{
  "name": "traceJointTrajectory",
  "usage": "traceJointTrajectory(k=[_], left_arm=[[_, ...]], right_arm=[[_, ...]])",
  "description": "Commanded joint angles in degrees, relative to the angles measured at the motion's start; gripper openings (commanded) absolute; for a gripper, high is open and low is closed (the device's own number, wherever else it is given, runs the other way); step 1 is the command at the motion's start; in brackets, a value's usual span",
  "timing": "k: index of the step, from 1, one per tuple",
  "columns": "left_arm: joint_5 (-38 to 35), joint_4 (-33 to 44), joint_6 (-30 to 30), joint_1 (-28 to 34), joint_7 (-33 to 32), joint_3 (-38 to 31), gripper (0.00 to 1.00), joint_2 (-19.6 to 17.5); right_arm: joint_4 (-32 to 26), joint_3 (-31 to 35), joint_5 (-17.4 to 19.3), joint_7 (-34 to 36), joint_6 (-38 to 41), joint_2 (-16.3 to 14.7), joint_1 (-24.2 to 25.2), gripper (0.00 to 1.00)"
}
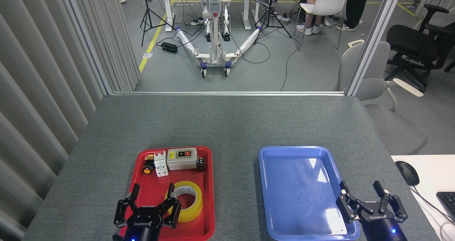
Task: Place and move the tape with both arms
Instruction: 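Reach the left gripper down to the yellow tape roll in the red tray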
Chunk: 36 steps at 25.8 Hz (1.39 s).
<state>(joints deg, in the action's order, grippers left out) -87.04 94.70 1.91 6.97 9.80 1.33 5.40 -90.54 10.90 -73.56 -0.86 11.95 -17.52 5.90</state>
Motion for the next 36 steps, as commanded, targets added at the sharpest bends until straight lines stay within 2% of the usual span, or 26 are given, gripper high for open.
traceJointTrajectory(k=[1,12,15,17,22,25,31,36], left_arm=[[0.0,0.6,1.0,0.3,-1.9,0.1,1.00,0.0],[0.4,0.6,1.0,0.2,-2.8,0.3,1.00,0.0],[0.5,0.0,1.0,-1.9,-3.9,0.1,1.00,0.1],[0.7,-0.4,0.9,-4.9,-9.7,0.0,1.00,0.3],[1.9,-1.9,0.2,-11.4,-38.2,-1.2,1.00,0.6],[3.4,-4.5,-0.8,-17.0,-49.5,-3.3,1.00,0.4],[4.4,-13.8,-12.2,-26.6,-65.0,-3.4,1.00,-0.1],[4.5,-16.2,-11.9,-28.3,-68.4,-3.3,1.00,-1.9]], right_arm=[[-0.3,-0.1,0.0,0.0,0.0,0.2,0.3,1.00],[-0.3,0.0,0.0,0.0,0.1,0.5,1.0,1.00],[-0.3,0.0,0.0,0.0,0.1,0.4,1.0,1.00],[-0.3,0.1,0.0,0.0,0.1,0.4,1.0,1.00],[-0.3,0.0,0.0,0.1,0.4,0.4,1.1,1.00],[-0.4,0.0,0.0,0.1,1.2,0.2,1.1,1.00],[-0.4,0.0,0.0,0.2,1.8,0.4,1.2,1.00],[-0.4,0.0,0.0,1.5,1.8,0.4,1.4,1.00]])
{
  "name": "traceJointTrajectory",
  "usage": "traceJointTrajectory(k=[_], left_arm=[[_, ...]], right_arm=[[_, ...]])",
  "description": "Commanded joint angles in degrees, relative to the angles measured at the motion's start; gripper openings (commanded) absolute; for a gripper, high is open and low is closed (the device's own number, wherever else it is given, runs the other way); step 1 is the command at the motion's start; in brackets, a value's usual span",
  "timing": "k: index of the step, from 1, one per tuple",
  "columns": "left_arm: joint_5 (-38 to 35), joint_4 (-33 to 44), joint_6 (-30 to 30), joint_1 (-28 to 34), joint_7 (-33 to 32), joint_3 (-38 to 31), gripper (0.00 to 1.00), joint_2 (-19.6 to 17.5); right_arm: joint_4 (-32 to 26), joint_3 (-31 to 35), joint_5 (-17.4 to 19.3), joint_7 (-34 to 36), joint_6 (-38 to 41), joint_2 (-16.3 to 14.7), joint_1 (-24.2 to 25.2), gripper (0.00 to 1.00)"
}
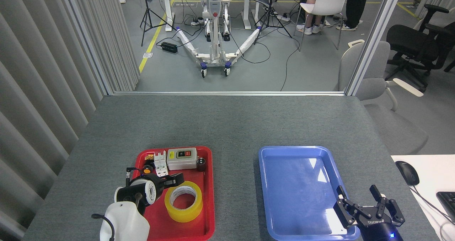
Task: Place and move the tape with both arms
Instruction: 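Reach the left gripper down to the yellow tape roll in the red tray, then grasp the yellow tape roll with the left gripper and lift it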
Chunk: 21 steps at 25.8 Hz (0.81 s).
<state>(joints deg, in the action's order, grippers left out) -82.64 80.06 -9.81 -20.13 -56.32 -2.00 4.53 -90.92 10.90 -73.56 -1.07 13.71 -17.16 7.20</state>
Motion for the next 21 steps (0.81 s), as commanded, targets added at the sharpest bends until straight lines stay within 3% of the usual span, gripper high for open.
traceJointTrajectory(k=[1,7,15,21], left_arm=[[0.1,-2.1,0.5,-1.5,-2.4,0.1,1.00,-1.3],[0.5,-3.9,9.0,-1.9,-4.2,0.0,1.00,-4.3],[0.9,-4.3,12.4,-3.0,-11.8,0.2,1.00,-4.4],[1.0,-6.5,12.8,-3.5,-12.4,0.3,1.00,-4.2]], right_arm=[[0.0,0.0,0.0,2.6,0.1,0.0,0.1,1.00],[0.0,0.1,-0.1,5.6,5.2,-0.1,0.0,1.00],[0.0,0.0,0.0,5.4,4.9,0.2,0.0,1.00],[-0.2,0.0,-0.1,5.2,1.7,0.2,-0.1,1.00]])
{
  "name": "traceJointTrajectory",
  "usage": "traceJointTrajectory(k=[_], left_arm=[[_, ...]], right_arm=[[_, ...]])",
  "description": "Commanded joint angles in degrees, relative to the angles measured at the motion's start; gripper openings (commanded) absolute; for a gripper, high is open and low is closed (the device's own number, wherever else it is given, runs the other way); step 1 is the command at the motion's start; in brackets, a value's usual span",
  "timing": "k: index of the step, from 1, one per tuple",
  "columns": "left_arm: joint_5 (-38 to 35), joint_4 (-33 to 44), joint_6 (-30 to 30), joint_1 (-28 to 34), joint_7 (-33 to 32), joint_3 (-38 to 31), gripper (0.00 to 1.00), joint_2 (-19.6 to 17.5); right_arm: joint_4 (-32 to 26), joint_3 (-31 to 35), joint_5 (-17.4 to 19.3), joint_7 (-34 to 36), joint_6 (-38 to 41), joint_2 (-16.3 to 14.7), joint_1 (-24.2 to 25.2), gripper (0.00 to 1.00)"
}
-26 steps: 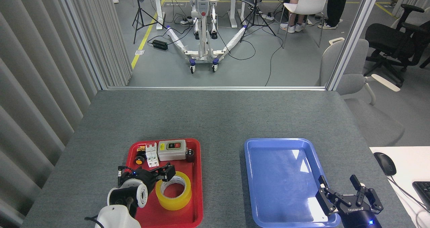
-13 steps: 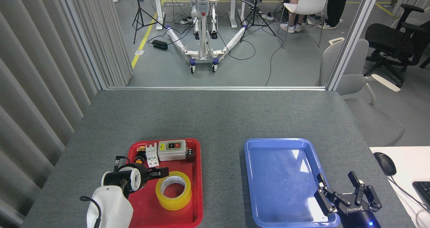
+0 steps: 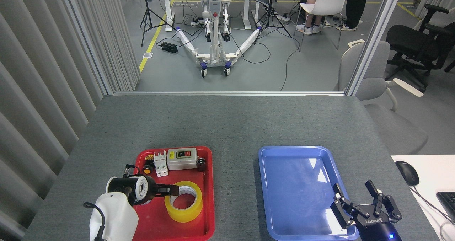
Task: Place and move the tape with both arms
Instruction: 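Grasp the yellow tape roll with the left gripper and lift it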
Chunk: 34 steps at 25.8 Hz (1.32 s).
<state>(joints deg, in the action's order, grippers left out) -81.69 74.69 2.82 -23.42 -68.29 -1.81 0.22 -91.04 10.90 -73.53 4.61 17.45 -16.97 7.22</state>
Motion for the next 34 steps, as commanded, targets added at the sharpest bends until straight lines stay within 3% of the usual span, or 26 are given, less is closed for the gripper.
traceJointTrajectory(k=[1,17,24,30,32,34], left_arm=[[0.0,-1.4,0.3,-0.2,-0.5,0.1,1.00,0.2],[-1.5,-6.0,-0.8,-0.6,1.0,2.5,1.00,1.4],[-6.7,-8.6,-2.1,-0.5,5.4,2.9,0.95,1.3],[-8.2,-8.7,-3.5,-0.5,5.5,4.3,0.70,1.3],[-8.1,-8.7,-3.5,-0.5,5.5,4.3,0.55,1.3],[-8.1,-8.7,-3.5,-0.5,5.5,4.3,0.46,1.1]], right_arm=[[-0.1,0.0,-0.1,-0.6,-3.0,0.0,-0.2,0.99],[0.0,0.0,0.3,0.0,-3.8,0.4,0.9,0.99],[0.0,-0.4,0.5,-0.6,-3.3,-0.3,1.0,1.00],[0.0,0.2,0.8,-0.6,-3.6,0.9,1.0,1.00],[0.0,0.0,0.8,-0.6,-3.7,1.0,0.9,1.00],[0.0,0.0,0.8,-0.7,-3.7,1.1,1.0,1.00]])
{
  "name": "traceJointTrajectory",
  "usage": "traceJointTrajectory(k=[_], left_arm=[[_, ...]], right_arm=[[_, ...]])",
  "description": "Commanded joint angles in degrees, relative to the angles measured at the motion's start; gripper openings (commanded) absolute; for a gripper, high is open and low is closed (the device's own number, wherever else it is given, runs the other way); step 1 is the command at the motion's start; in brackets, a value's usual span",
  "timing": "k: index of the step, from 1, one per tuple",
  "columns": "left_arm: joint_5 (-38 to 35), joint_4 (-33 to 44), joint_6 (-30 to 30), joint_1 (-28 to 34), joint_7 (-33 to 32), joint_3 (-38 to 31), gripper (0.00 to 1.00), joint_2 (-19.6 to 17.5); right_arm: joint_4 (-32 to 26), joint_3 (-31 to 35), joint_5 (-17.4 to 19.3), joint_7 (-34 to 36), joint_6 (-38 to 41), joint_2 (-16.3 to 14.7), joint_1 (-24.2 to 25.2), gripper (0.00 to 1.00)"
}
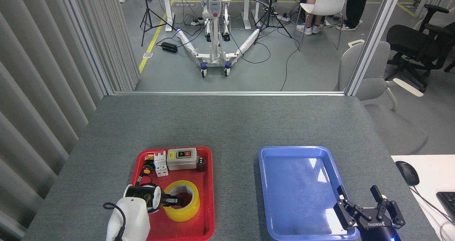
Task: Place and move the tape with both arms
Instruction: 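Grasp the yellow tape roll with the left gripper and lift it, then carry the tape roll toward the right gripper near the blue tray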
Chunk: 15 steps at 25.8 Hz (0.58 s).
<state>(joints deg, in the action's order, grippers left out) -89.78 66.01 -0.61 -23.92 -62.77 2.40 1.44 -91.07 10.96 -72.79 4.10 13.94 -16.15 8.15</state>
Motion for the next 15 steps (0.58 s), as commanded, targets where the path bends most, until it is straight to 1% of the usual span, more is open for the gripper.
traceJointTrajectory(k=[1,4,7,8,9,10,11,12,15], left_arm=[[0.0,0.1,-0.1,0.0,0.0,0.1,0.40,-0.2],[0.1,0.4,-0.1,0.0,0.0,0.1,0.20,-0.4],[0.5,1.2,-0.4,0.0,0.1,-0.1,0.04,-0.4],[0.8,2.2,-1.1,0.1,0.2,-0.6,0.01,-0.3],[1.5,3.5,-2.2,0.2,0.6,-1.3,0.00,0.0],[3.7,4.7,-3.6,0.2,1.2,-2.4,0.00,0.1],[7.8,6.1,-5.2,0.3,2.2,-3.4,0.00,0.2],[13.8,8.0,-6.4,0.5,3.7,-4.3,0.00,0.6],[37.8,12.6,-6.9,3.4,11.5,-7.8,0.00,0.8]], right_arm=[[0.0,-0.1,0.0,-0.1,-0.2,0.4,-0.1,1.00],[0.0,-0.1,-0.1,-0.2,0.3,0.5,-0.7,0.99],[-0.1,-0.4,-0.2,-0.3,0.8,0.5,-0.9,1.00],[-0.2,-0.4,-0.2,-0.3,1.3,0.3,-0.9,1.00],[-0.2,-0.4,-0.2,-0.3,1.9,0.1,-0.9,1.00],[-0.2,-0.4,-0.2,-0.3,2.4,-0.1,-0.8,1.00],[-0.2,-0.4,-0.2,-0.3,3.0,-0.1,-0.8,1.00],[-0.3,-0.4,-0.3,-0.3,3.6,0.1,-0.7,1.00],[-0.3,-0.5,-0.2,-0.3,4.7,0.0,-0.4,1.00]])
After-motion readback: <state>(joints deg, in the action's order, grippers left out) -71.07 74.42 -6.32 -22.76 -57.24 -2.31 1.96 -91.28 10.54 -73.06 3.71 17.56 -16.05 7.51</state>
